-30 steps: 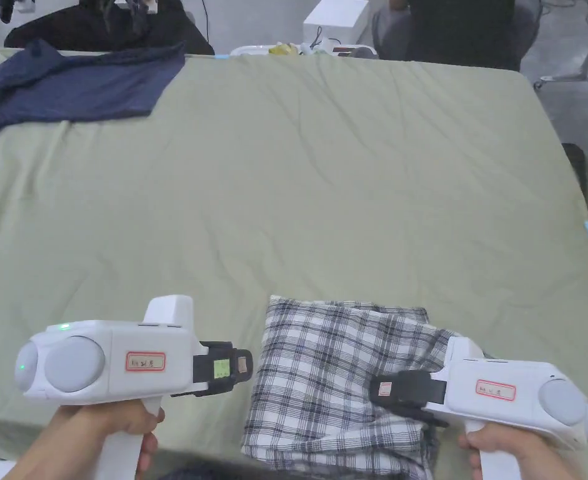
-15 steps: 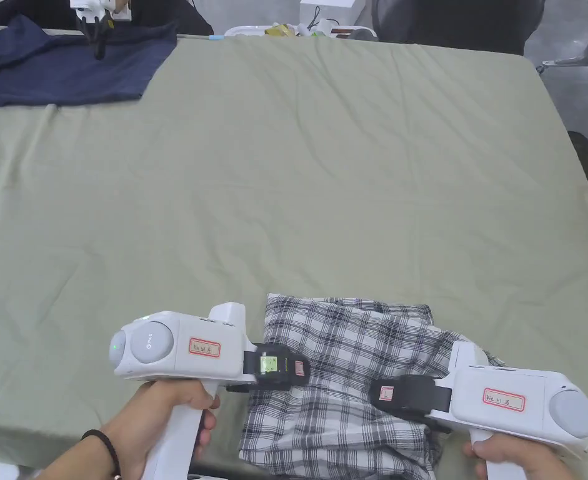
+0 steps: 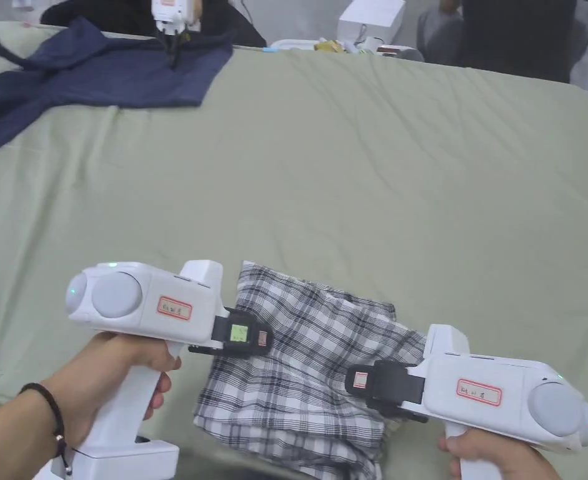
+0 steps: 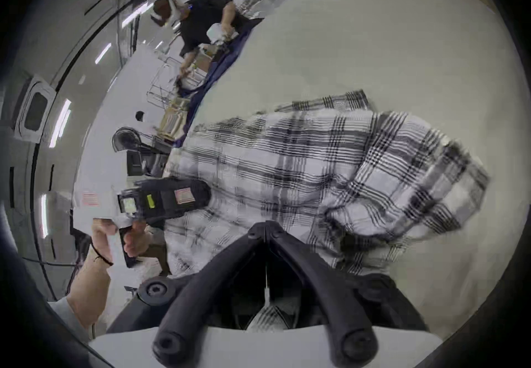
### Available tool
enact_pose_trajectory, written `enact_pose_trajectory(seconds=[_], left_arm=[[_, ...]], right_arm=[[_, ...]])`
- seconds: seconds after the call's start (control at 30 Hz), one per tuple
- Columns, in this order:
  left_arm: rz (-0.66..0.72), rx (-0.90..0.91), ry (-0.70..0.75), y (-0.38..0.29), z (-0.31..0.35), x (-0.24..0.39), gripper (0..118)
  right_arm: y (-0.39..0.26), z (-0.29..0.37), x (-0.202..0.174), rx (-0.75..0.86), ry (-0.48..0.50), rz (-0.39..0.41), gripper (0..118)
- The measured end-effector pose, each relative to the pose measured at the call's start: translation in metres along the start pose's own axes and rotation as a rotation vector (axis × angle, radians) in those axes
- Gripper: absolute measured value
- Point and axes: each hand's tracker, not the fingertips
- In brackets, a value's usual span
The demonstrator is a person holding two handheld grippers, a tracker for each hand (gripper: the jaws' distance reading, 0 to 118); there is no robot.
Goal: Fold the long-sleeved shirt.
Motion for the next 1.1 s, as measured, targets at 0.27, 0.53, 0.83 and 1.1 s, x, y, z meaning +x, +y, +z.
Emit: enact_pose_trajectory(seconds=[0.27,0.53,0.83,1.1], left_arm=[[-0.043,-0.003,0.231,0.034,0.114,-0.146,16],[0.019,-0.030,0.509,0.049,0.183,-0.257,16],[0.044,0.104,0.659,0.030,0.207,-0.236,89],[0.017,0.260,0.690,-0.001,0.206,-0.136,0]], right_arm=[[0.015,-0.138,-0.148,-0.005,0.075,0.090,0],[0.013,-0.244,-0.240,-0.079,0.123,0.160,0],[0.013,-0.241,-0.238,-0.087,0.100,0.184,0],[0.017,-0.197,-0.244,-0.049,0.134,0.233,0]])
